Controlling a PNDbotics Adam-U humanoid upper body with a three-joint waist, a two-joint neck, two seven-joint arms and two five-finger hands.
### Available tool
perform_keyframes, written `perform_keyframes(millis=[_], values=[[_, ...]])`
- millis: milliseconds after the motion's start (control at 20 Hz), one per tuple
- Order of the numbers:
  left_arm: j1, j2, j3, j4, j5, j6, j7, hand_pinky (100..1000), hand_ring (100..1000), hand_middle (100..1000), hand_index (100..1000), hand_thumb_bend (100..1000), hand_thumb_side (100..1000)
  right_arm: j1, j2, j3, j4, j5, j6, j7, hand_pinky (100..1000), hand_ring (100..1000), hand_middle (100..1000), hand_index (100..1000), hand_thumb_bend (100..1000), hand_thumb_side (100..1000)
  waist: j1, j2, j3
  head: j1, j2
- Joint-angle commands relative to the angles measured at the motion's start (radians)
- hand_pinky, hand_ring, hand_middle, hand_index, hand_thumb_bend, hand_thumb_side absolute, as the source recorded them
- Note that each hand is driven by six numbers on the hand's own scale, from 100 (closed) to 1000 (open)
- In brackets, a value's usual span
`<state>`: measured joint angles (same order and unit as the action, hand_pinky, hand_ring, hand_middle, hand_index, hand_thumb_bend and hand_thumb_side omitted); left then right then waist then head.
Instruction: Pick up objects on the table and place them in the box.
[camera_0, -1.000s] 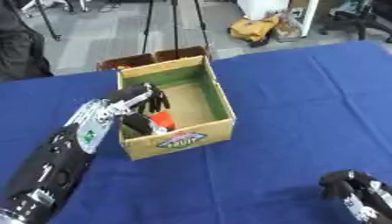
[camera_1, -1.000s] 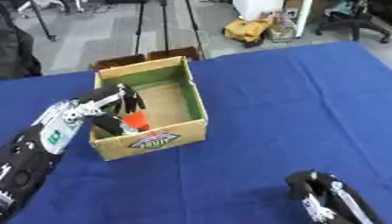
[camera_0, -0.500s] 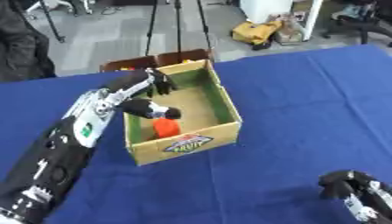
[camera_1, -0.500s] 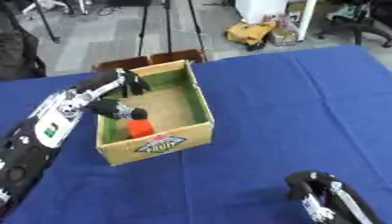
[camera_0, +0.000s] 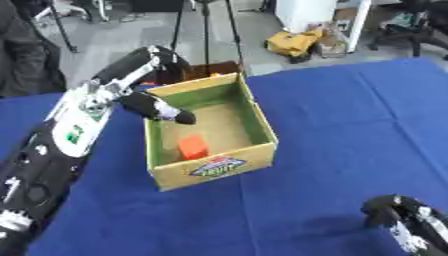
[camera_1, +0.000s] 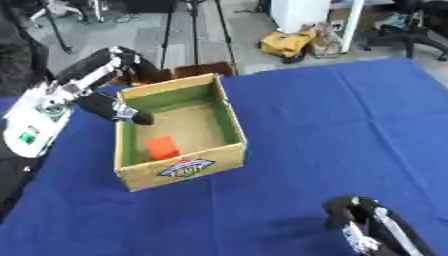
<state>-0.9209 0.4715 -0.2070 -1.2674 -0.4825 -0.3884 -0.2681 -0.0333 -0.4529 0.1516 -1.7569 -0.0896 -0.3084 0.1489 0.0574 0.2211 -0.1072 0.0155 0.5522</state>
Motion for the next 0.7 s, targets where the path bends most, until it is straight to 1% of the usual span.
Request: perform_keyframes(millis=[50, 250, 400, 700], values=[[0.042, 0.076, 0.001, -0.108, 0.062, -0.013, 0.004, 461, 586, 533, 744, 936, 677, -0.001, -0.016, -0.016, -0.014, -0.001, -0.002, -0.006, 761, 528, 416, 696, 100, 601, -0.01, -0.022, 0.008, -0.011, -0.002], [0.158, 0.125, 0.007, -0.23, 0.137, 0.002, -0.009, 467, 591, 534, 748, 902, 675, 0.001, -0.017, -0.02, -0.015, -0.003, -0.004, -0.009, 761, 528, 416, 696, 100, 599, -0.014, -0.024, 0.023, -0.02, 0.0], [0.239, 0.154, 0.023, -0.315, 0.189, 0.036, -0.033, 474, 593, 533, 748, 868, 689, 0.004, -0.017, -0.022, -0.016, -0.003, -0.005, -0.011, 761, 528, 416, 696, 100, 599, -0.017, -0.023, 0.032, -0.026, 0.0], [0.401, 0.187, 0.06, -0.479, 0.29, 0.115, -0.09, 478, 595, 533, 751, 840, 715, 0.005, -0.019, -0.02, -0.015, -0.002, -0.004, -0.011, 761, 528, 416, 696, 100, 596, -0.018, -0.026, 0.041, -0.027, 0.008]])
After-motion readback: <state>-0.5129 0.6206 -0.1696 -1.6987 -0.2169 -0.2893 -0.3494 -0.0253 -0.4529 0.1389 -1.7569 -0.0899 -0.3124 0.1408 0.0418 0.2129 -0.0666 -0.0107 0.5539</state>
